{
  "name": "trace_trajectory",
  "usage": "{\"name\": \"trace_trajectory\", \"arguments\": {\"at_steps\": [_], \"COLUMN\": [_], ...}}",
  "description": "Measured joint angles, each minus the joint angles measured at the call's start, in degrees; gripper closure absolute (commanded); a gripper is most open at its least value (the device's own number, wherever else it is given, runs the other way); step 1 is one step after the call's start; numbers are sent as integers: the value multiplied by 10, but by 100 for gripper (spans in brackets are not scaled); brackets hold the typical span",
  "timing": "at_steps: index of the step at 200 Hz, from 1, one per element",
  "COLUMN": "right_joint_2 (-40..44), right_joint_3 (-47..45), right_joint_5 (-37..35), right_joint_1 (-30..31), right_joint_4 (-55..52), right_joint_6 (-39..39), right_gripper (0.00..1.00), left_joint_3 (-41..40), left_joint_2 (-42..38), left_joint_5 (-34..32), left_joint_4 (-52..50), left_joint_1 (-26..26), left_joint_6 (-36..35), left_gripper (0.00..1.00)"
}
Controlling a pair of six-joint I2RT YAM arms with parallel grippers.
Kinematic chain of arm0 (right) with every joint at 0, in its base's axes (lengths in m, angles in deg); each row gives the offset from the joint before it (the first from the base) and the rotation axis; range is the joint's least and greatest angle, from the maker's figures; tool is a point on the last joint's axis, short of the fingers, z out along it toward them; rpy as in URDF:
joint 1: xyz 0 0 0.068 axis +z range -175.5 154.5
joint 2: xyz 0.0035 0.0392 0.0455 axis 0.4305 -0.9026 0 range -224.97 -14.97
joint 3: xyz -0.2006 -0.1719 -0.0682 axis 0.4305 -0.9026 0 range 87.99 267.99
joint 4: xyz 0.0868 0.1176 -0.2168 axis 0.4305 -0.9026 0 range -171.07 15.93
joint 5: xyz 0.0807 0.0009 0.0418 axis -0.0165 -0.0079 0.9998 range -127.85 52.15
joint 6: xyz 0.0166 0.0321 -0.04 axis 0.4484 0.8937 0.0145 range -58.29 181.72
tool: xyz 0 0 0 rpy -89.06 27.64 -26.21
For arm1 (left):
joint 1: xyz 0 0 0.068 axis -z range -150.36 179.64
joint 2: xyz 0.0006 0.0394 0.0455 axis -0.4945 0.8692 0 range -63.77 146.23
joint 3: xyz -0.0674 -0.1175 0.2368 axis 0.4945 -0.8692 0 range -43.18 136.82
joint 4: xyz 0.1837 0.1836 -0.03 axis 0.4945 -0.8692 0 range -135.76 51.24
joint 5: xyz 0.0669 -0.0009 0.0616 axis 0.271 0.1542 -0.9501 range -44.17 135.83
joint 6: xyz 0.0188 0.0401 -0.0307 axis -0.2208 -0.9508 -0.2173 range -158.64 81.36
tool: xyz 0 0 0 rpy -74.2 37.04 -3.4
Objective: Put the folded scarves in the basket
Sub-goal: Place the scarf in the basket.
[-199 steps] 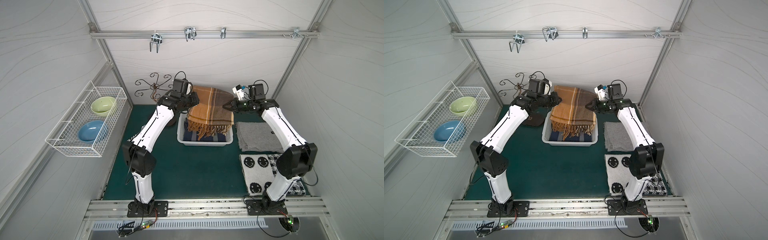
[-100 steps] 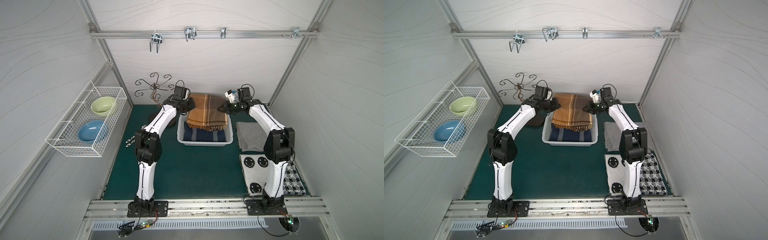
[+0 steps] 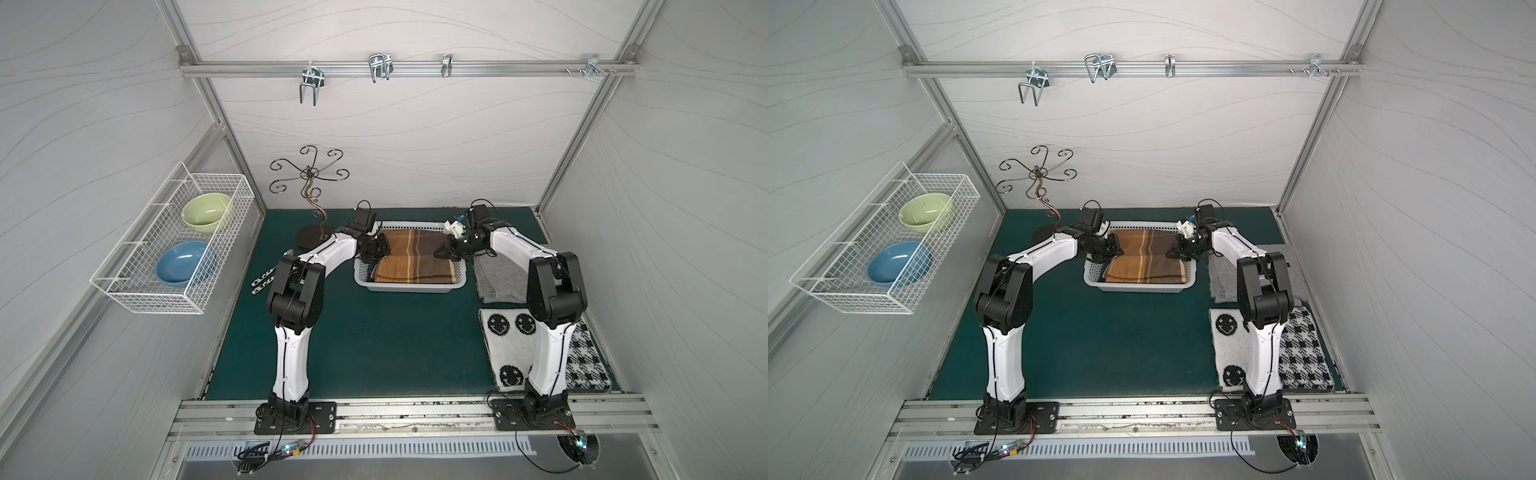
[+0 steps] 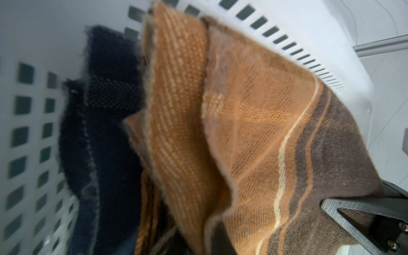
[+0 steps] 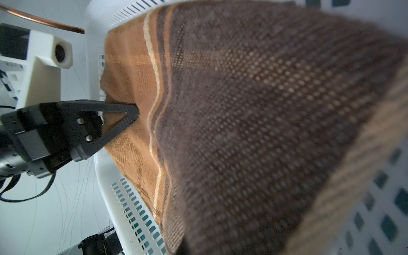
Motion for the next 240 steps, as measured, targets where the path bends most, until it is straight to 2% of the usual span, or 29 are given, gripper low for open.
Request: {"name": "trace_trajectory", "arguments": {"at_steps": [15, 40, 52, 73, 92, 103, 117, 165, 167, 171, 176, 240], "right_joint_2": [0, -3, -5, -6, -6, -6, -6, 8, 10, 12, 17, 89], "right_joint_3": [11, 24, 25, 25, 25, 25, 25, 13, 12, 12, 13, 36], "right_joint_5": [-30, -56, -58, -64, -71, -71, -70, -74, -76, -79, -82, -156], "right_joint_1": [12, 24, 24, 20, 19, 17, 16, 14, 13, 13, 12, 7], "right_joint_4": [-15, -37, -40, -44, -48, -51, -50, -52, -54, -56, -61, -114], "right_joint_6": [-15, -30, -31, -34, -35, -29, -28, -27, -27, -27, -24, -38], "right_gripper": [100, 94, 85, 79, 63, 62, 61, 57, 56, 44, 40, 45], "left_joint_3": [-2, -2, -2, -2, -2, -2, -5, -23, -23, -23, -23, -21], "left_joint_2": [-3, -3, -3, -3, -3, -3, -5, -27, -28, -30, -32, -61], "left_joint_5": [-4, -17, -25, -32, -36, -38, -41, -49, -49, -50, -50, -73], "left_joint_4": [-2, -12, -14, -15, -18, -18, -17, -22, -23, -24, -25, -61], "left_joint_1": [0, 0, 2, 5, 7, 7, 7, 7, 7, 7, 7, 8], "left_joint_6": [-2, -8, -11, -16, -18, -18, -20, -19, -20, -20, -20, -35], "left_gripper": [100, 100, 100, 95, 92, 89, 79, 68, 68, 67, 67, 64]}}
